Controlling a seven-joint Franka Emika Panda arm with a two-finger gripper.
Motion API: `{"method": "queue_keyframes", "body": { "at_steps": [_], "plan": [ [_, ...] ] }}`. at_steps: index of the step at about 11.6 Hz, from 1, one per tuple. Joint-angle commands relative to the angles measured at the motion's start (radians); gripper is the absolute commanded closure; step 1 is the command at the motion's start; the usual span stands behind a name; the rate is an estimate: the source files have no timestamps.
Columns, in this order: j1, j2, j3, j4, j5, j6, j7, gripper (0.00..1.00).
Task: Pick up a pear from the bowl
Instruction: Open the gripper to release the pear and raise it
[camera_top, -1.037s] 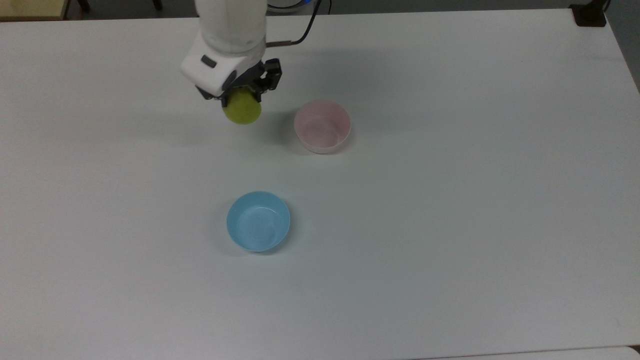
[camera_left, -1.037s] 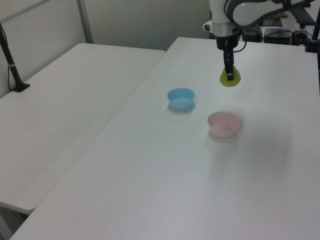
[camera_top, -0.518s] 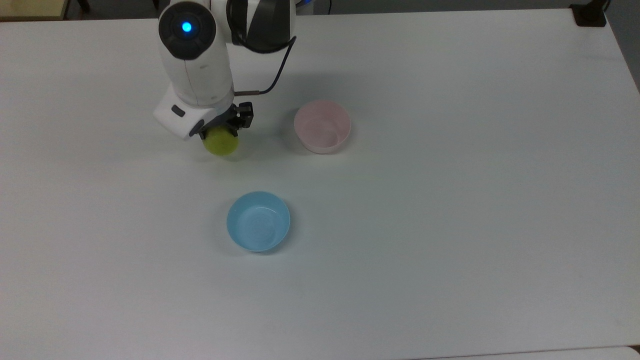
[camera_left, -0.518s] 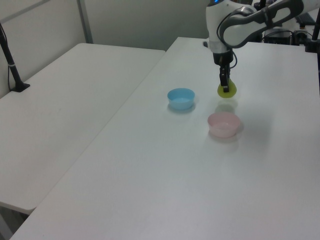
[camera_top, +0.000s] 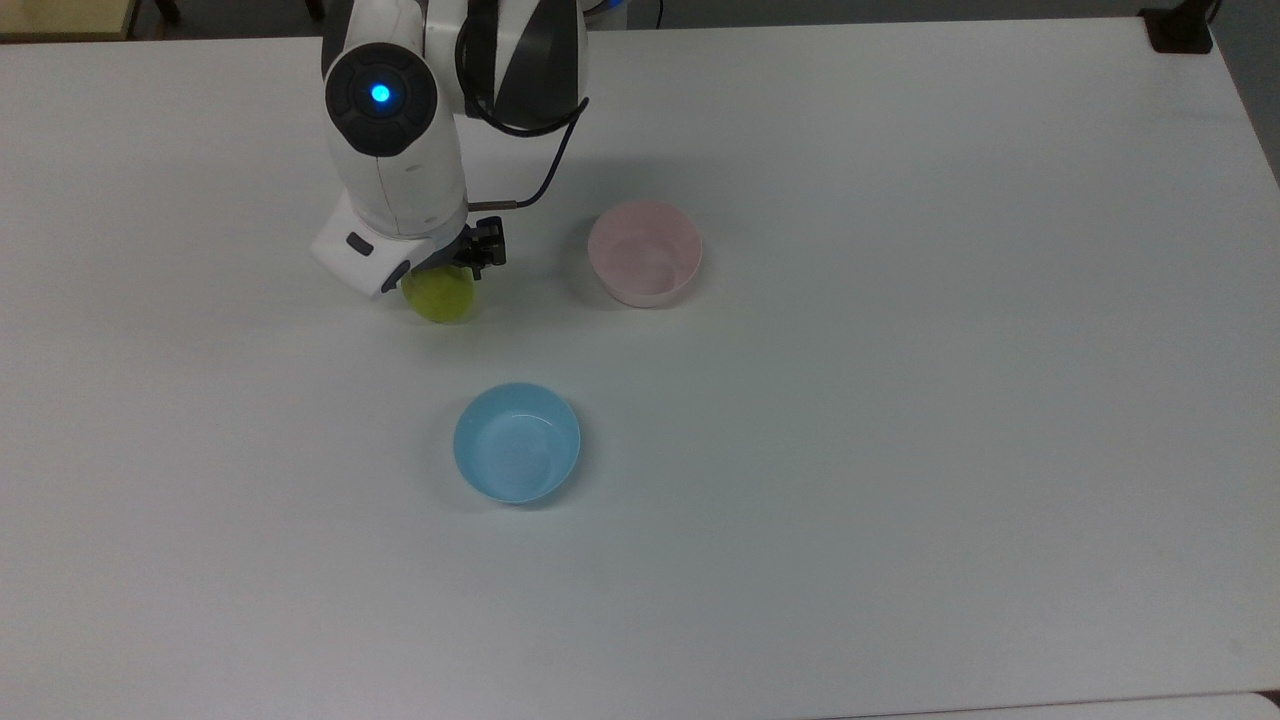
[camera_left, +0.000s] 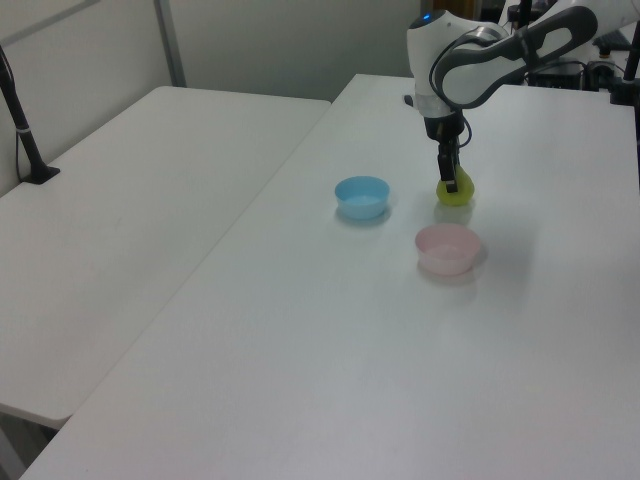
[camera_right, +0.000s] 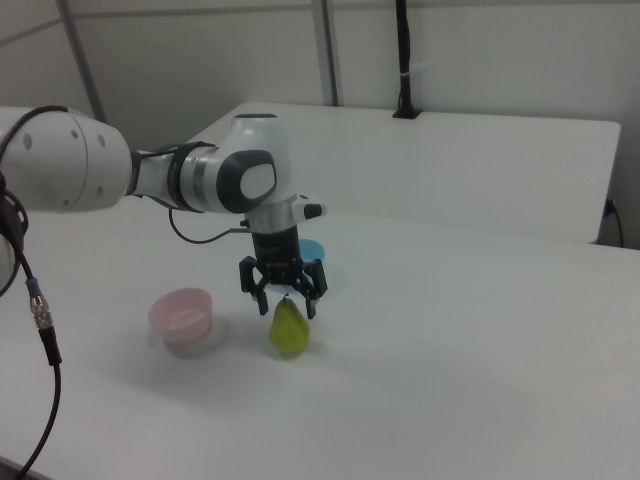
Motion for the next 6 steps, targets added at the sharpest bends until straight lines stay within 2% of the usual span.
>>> {"method": "queue_keyframes", "body": {
  "at_steps": [1,2,4,6],
  "plan": [
    [0.013,-0.105,0.008,-0.003,-0.008,-0.064,0.007,0.0],
    [0.016,-0.151,0.011,-0.002,0.0,-0.09,0.009,0.0],
    [0.078,-0.235,0.011,-0.002,0.008,-0.136,0.038,0.0],
    [0.117,-0.306,0.011,-0.004,0.026,-0.181,0.163,0.0]
  ]
}}
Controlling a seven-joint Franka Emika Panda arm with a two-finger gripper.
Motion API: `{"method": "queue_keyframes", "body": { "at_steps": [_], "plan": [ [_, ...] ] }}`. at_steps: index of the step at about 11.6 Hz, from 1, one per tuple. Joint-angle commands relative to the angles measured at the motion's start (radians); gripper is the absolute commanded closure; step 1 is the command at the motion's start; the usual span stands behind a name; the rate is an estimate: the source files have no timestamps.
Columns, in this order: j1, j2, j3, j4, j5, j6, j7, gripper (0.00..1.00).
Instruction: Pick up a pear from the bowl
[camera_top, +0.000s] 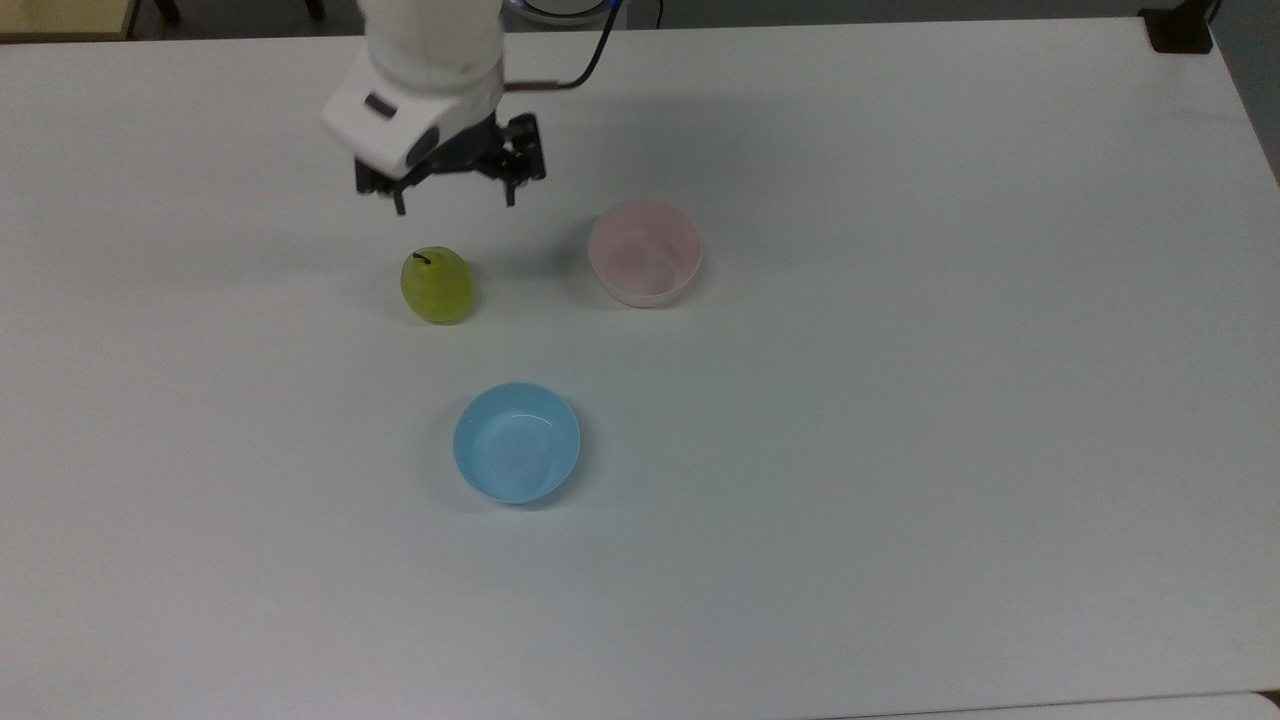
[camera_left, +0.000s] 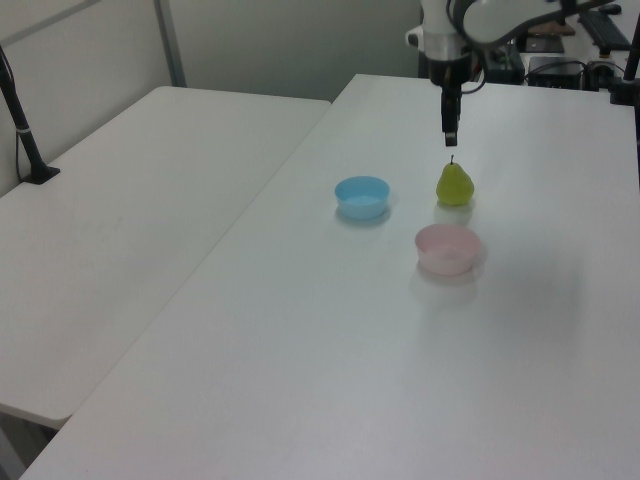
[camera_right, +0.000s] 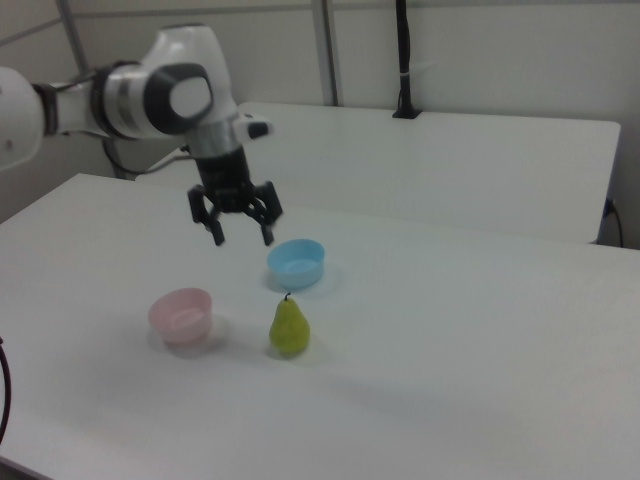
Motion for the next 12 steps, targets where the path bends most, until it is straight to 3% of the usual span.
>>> {"method": "queue_keyframes", "body": {
  "at_steps": [1,5,12],
  "plan": [
    [0.083,-0.123,-0.018,-0.028,0.036,-0.103,0.15,0.0],
    [0.101,-0.22,-0.051,-0.031,0.069,-0.159,0.159,0.0],
    [0.087,-0.239,-0.055,-0.028,0.07,-0.194,0.164,0.0]
  ]
}}
